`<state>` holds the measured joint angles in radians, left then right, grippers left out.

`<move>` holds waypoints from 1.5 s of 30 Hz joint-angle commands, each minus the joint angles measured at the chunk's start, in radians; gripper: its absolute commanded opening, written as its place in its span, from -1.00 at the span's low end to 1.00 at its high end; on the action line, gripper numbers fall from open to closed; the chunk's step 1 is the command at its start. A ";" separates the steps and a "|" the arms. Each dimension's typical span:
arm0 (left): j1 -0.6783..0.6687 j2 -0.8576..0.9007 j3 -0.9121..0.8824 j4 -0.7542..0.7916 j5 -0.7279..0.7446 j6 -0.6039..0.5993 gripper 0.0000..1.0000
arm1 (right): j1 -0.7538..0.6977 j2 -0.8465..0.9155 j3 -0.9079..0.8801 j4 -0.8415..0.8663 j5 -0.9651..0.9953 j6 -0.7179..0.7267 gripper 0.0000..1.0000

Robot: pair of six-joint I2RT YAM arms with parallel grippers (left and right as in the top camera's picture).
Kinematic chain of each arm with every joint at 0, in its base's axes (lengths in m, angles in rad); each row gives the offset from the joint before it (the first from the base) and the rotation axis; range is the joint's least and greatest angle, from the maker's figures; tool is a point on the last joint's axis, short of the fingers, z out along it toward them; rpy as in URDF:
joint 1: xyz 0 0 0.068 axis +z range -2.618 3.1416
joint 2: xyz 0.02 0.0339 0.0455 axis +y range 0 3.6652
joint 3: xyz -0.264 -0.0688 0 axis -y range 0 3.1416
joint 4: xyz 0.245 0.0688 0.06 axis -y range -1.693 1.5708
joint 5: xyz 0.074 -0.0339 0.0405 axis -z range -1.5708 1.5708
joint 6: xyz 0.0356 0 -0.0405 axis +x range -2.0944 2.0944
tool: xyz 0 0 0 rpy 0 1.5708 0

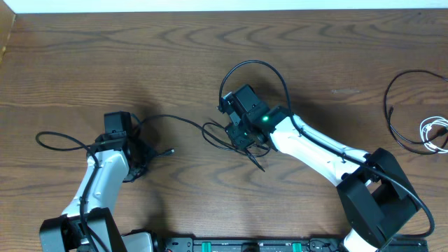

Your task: Untangle cables

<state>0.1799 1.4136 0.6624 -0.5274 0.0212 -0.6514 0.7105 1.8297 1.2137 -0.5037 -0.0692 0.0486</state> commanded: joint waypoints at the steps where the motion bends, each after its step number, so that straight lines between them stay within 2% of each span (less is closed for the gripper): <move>1: 0.004 0.006 -0.006 0.002 -0.002 -0.043 0.17 | -0.018 0.005 0.002 -0.002 0.014 0.003 -0.18; 2: 0.004 0.007 -0.007 0.003 -0.002 -0.047 0.11 | -0.022 0.005 0.002 -0.005 0.006 0.004 -0.18; 10: 0.004 0.012 -0.055 0.097 0.011 -0.087 0.11 | -0.025 0.005 0.002 -0.005 -0.032 0.006 0.11; 12: 0.004 0.012 -0.064 0.113 0.044 -0.088 0.06 | -0.025 0.005 0.002 -0.005 -0.032 0.006 0.14; 16: 0.004 0.012 -0.074 0.117 0.062 -0.095 -0.26 | -0.024 0.005 0.002 -0.005 -0.047 0.006 0.15; 17: 0.004 0.012 -0.078 0.117 0.067 -0.095 -0.56 | -0.024 0.005 0.002 -0.008 -0.054 0.006 0.17; 19: 0.004 0.012 -0.080 0.113 0.087 -0.095 -0.79 | -0.025 0.005 0.002 -0.013 -0.069 0.007 0.26; 20: 0.004 0.012 -0.081 0.110 0.105 -0.095 -0.85 | -0.025 0.005 0.002 -0.014 -0.082 0.006 0.30; 24: 0.004 0.012 -0.081 0.102 0.204 -0.094 -0.85 | -0.028 0.005 0.002 -0.020 -0.168 0.006 0.31; 30: 0.004 0.012 -0.081 0.087 0.494 -0.083 -0.85 | -0.087 0.005 0.002 -0.039 -0.346 0.006 0.32; 34: -0.015 0.012 -0.081 0.072 0.632 -0.067 -0.85 | -0.141 0.005 0.002 -0.051 -0.476 0.006 0.34; 39: -0.087 0.012 -0.081 0.080 0.718 -0.078 -0.85 | -0.176 0.005 0.002 -0.077 -0.526 0.006 0.40; 45: -0.212 0.012 -0.081 0.180 0.727 -0.173 -0.85 | -0.182 0.005 0.002 -0.089 -0.593 0.002 0.49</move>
<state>0.0174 1.4143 0.5877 -0.3878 0.7048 -0.7673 0.5331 1.8301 1.2137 -0.5919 -0.5755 0.0521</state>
